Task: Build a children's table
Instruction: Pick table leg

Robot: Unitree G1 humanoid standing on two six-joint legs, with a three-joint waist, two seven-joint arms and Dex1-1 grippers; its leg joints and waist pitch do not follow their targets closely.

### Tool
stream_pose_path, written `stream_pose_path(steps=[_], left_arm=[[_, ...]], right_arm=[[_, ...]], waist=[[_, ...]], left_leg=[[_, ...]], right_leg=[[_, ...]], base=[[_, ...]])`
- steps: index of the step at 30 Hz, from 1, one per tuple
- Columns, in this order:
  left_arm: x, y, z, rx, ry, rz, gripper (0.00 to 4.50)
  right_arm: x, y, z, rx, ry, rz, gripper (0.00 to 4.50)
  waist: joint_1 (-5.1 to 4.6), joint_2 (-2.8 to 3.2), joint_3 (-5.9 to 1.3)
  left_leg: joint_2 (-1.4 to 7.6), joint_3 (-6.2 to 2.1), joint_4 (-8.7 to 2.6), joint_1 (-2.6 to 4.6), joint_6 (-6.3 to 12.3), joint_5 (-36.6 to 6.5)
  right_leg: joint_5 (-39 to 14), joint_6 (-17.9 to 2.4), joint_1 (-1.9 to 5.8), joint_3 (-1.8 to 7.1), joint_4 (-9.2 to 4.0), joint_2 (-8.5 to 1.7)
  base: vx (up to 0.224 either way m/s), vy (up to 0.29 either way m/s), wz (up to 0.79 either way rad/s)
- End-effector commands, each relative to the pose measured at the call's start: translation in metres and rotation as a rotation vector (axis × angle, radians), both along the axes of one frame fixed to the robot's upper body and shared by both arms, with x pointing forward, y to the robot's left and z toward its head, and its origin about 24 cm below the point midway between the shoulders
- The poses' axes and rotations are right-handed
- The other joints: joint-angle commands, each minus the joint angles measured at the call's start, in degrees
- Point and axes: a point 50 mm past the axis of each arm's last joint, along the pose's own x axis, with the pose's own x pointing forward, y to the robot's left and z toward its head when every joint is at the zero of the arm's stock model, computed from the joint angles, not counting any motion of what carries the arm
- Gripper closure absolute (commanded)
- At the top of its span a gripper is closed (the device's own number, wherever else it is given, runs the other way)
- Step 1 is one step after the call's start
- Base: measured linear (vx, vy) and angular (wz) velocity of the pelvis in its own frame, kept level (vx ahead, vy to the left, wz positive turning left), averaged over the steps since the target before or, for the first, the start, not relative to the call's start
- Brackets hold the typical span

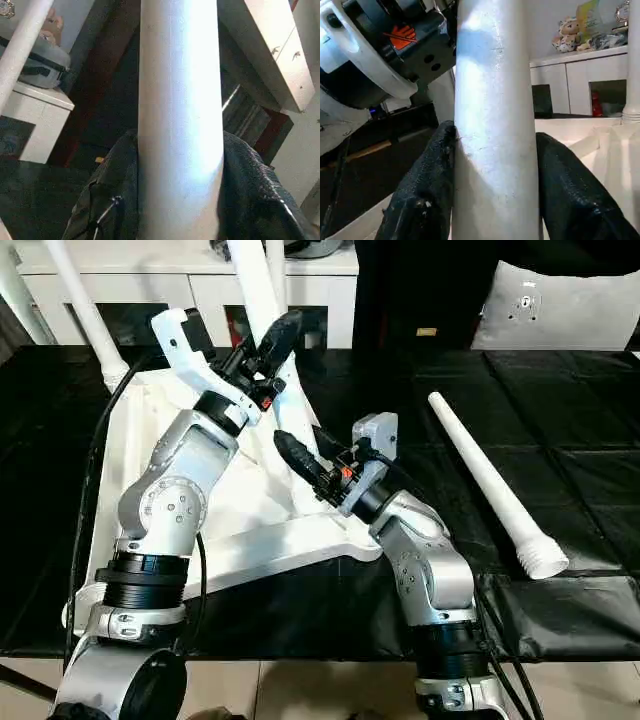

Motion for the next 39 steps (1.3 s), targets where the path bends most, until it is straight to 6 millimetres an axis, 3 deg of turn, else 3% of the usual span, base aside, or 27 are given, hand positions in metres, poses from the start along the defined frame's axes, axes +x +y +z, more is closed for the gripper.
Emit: stream_pose_path(steps=[1,3,6,16,17,23,24,25,30,39], left_arm=[[0.0,-0.008,-0.003,-0.014,0.026,-0.001,2.74],[0.001,-0.006,-0.004,-0.012,0.033,0.015,2.74],[0.004,-0.004,-0.005,-0.008,0.044,0.033,2.74],[0.016,0.017,-0.009,0.012,0.092,0.118,2.74],[0.016,0.018,-0.01,0.013,0.094,0.119,2.74],[0.019,0.022,-0.01,0.01,0.107,0.106,2.74],[0.019,0.023,-0.01,0.011,0.106,0.094,2.74],[0.018,0.024,-0.009,0.013,0.103,0.08,2.74],[0.017,0.024,-0.009,0.024,0.098,0.051,2.74],[0.013,0.02,-0.006,0.005,0.083,-0.063,2.74]], right_arm=[[0.004,0.002,0.003,-0.025,-0.004,-0.003,2.62],[0.006,0.001,0.003,-0.03,0.001,-0.024,2.62],[0.008,-0.001,0.003,-0.042,-0.013,-0.041,1.92],[0.01,-0.017,0.0,-0.035,0.012,-0.102,1.09],[0.011,-0.018,0.0,-0.031,0.011,-0.104,0.98],[0.013,-0.038,0.01,0.074,0.052,-0.139,0.53],[0.013,-0.047,0.012,0.083,0.061,-0.14,0.45],[0.014,-0.054,0.013,0.083,0.059,-0.137,0.22],[0.011,-0.068,0.016,0.04,0.076,-0.077,0.01],[0.008,-0.075,0.016,-0.03,0.114,0.006,0.0]], waist=[[0.04,-1.05,-4.28],[0.0,-0.95,-4.31],[-0.12,-0.89,-4.35],[-0.02,-0.65,-4.45],[0.09,-0.2,-4.43],[0.19,-0.49,-4.5],[0.16,-0.96,-4.46],[0.34,-0.86,-4.47],[0.44,-1.1,-4.52],[0.55,-1.12,-4.54]], left_leg=[[1.88,-0.46,-3.42,0.05,5.67,-4.61],[1.92,-0.47,-3.4,0.07,5.72,-4.37],[1.89,-0.47,-3.35,0.03,5.68,-4.43],[1.82,-0.53,-3.31,0.14,5.64,-4.5],[1.83,-0.59,-3.33,0.21,5.6,-4.65],[1.84,-0.54,-3.28,0.26,6.08,-4.57],[1.75,-0.47,-3.29,0.2,6.11,-4.29],[1.8,-0.46,-3.22,0.19,6.24,-3.86],[1.57,-0.36,-2.99,-0.02,6.97,-3.12],[1.66,-0.34,-2.9,0.08,7.05,-3.04]], right_leg=[[-7.72,-11.61,3.83,2.39,-3.55,-3.28],[-7.5,-11.59,3.81,2.4,-3.5,-3.27],[-7.27,-11.82,3.83,2.35,-3.49,-3.25],[-5.7,-12.15,3.97,2.31,-3.37,-3.22],[-5.89,-12.28,3.92,2.28,-3.37,-3.25],[-5.47,-12.93,3.98,2.25,-3.33,-3.2],[-5.51,-12.96,4.11,2.24,-3.32,-3.13],[-5.53,-13.03,4.02,2.27,-3.28,-3.18],[-6.1,-12.65,4.18,2.17,-3.29,-3.15],[-7.82,-12.84,4.0,2.06,-3.38,-3.14]], base=[[0.0,0.0,0.0],[0.0,0.0,0.0],[0.0,0.0,0.0],[0.0,0.0,0.0],[0.0,0.0,0.0],[0.0,0.0,0.0],[0.0,0.0,0.0],[0.0,0.0,0.0],[0.0,0.0,0.0],[0.0,0.0,0.0]])
